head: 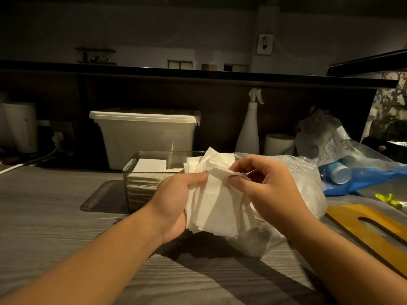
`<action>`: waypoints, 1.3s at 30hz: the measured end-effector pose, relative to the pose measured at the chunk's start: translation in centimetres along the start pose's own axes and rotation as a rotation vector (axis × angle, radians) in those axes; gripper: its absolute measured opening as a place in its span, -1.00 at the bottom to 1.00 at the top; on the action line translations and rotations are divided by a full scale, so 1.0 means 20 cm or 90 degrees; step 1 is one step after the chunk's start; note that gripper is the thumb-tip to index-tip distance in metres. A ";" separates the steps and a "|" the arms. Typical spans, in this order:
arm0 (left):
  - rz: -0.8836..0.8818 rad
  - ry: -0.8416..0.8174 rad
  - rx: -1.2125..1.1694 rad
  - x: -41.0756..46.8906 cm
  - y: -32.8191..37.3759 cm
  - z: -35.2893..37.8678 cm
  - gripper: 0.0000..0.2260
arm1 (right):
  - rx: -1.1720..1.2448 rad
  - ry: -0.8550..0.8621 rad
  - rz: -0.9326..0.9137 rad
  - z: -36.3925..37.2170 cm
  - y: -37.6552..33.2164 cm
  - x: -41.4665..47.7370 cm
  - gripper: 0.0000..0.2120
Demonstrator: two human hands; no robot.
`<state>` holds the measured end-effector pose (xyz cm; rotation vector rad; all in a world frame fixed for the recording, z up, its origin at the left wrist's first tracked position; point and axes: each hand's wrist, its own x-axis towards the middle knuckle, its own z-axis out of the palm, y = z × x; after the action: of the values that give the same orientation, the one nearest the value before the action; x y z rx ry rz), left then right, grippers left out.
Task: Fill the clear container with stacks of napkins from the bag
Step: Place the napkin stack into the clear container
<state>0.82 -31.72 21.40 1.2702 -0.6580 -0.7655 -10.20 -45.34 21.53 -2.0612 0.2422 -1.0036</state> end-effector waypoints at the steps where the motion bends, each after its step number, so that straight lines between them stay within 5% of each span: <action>1: -0.001 -0.009 -0.004 -0.01 0.00 0.00 -0.76 | -0.011 0.013 0.001 0.01 0.00 0.00 -0.88; 8: 0.034 -0.050 0.058 -0.01 -0.01 0.01 -0.83 | -0.032 0.043 0.009 0.01 0.02 0.00 -0.87; 17: 0.054 0.024 0.095 0.04 -0.03 -0.01 -0.60 | -0.216 0.007 -0.080 0.03 0.01 -0.02 -0.67; 39: -0.006 -0.046 -0.036 0.02 -0.01 -0.02 -0.68 | -0.121 0.025 -0.081 0.03 0.01 -0.03 -0.79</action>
<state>1.35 -31.83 21.20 1.1995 -0.6854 -0.8350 -10.24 -44.85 20.77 -2.2531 0.2361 -1.1368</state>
